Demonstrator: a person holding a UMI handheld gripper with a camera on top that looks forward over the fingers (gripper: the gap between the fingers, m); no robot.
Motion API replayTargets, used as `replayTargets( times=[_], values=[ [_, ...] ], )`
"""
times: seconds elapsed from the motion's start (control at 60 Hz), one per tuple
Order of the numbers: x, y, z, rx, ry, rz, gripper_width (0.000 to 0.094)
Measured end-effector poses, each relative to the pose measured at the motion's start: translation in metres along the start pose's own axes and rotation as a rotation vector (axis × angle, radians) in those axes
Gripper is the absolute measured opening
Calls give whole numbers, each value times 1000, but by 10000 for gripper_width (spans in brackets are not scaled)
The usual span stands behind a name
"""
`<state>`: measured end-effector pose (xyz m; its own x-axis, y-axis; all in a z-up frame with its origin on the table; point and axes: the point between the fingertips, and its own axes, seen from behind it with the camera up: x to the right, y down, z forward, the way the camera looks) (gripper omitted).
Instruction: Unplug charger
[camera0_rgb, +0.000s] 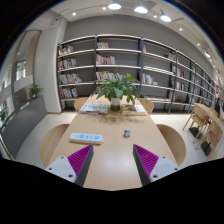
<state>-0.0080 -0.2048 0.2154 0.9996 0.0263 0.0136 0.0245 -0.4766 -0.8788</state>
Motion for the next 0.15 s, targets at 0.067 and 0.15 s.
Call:
replayTargets(
  times=[0.067, 0.15],
  values=[
    [0, 2, -3, -3, -1, -3, 788],
    [0, 2, -5, 3, 0, -6, 789]
  ],
)
